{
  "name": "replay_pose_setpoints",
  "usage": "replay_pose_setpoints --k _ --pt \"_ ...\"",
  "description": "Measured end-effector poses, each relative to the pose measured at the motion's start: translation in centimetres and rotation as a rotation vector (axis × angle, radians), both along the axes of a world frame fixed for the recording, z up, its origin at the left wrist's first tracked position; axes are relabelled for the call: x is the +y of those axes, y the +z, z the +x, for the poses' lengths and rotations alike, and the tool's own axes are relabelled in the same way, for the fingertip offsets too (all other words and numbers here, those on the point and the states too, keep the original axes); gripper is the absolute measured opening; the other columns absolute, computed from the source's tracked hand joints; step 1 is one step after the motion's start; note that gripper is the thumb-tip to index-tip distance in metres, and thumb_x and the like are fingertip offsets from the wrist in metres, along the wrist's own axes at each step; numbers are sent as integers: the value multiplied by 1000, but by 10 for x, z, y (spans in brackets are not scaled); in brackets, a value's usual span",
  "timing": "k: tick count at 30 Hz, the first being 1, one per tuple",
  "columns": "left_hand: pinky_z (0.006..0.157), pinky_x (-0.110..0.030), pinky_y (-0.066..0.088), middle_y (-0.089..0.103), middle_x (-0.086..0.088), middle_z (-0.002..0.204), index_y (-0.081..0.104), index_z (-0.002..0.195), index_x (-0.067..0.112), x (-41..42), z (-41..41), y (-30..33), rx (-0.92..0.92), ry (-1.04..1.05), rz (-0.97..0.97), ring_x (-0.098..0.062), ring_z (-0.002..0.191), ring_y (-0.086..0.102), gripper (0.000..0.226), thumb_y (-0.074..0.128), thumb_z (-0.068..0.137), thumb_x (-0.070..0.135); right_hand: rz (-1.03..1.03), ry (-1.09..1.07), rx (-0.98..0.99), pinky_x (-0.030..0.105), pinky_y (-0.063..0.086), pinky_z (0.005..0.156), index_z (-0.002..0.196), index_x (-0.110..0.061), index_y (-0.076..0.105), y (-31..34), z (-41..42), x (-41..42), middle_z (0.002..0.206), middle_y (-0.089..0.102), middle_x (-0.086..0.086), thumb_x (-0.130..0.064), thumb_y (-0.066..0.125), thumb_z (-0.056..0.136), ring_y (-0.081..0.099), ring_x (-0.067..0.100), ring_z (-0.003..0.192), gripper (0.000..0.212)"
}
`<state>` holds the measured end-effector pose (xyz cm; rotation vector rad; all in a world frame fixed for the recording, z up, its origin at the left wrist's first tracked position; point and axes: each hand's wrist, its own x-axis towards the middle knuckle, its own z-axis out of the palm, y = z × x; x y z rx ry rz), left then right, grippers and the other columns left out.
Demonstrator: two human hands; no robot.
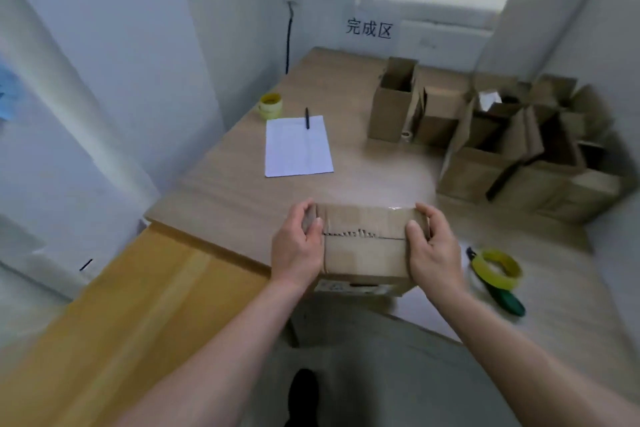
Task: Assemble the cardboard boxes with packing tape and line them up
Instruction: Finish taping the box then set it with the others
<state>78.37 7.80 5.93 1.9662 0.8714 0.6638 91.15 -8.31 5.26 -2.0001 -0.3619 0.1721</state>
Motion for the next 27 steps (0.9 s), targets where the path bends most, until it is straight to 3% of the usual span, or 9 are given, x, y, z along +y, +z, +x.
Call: replay_pose_setpoints --k 7,12,15,18,20,22,25,27 --pt "94 -27 42 62 -2 129 53 134 20 28 103 -57 188 -209 -135 -22 117 56 36 53 98 22 -196 -175 87 27 39 88 136 -27 49 -45 65 4 127 59 -3 -30 53 100 50 10 105 37" --pt "92 -29 43 65 -4 125 55 132 18 45 146 -79 207 -290 -97 -25 113 59 36 54 97 19 -222 -269 88 30 43 86 134 -27 50 -62 85 9 122 59 -6 -31 52 99 52 9 104 35" --pt "97 -29 38 58 -11 133 57 127 11 51 165 -78 233 -366 109 -32 123 53 32 49 97 21 -233 -281 105 22 40 77 135 -27 48 -58 98 14 117 57 -8 -32 52 100 53 5 94 36" --pt "96 -52 41 45 -16 146 56 116 21 40 175 -72 294 -477 625 -45 134 40 31 45 91 37 -238 -286 77 13 36 66 132 -26 50 -56 106 16 110 59 -7 -32 52 99 52 -3 81 34" --pt "94 -59 41 48 -11 146 56 114 27 18 174 -72 312 -617 803 -43 135 41 32 43 90 44 -224 -290 65 19 39 72 132 -25 51 -58 109 14 110 59 -7 -31 53 99 53 3 83 33" --pt "95 -62 43 53 -7 142 61 111 29 -2 167 -77 341 -684 828 -38 132 47 33 44 90 47 -235 -254 76 23 39 79 133 -27 50 -59 109 13 111 57 -10 -32 52 99 53 7 93 34" --pt "100 -59 40 54 -2 139 65 107 34 -6 166 -84 385 -626 769 -33 132 47 29 46 88 45 -48 -171 172 20 43 86 139 -28 45 -63 113 -10 122 54 -13 -31 53 100 54 -1 105 41" --pt "103 -58 38 53 -1 139 65 108 35 -5 166 -80 396 -606 751 -31 134 45 29 45 89 45 -61 -187 132 26 44 96 142 -22 47 -72 122 -53 129 54 -10 -25 61 96 53 4 116 48"
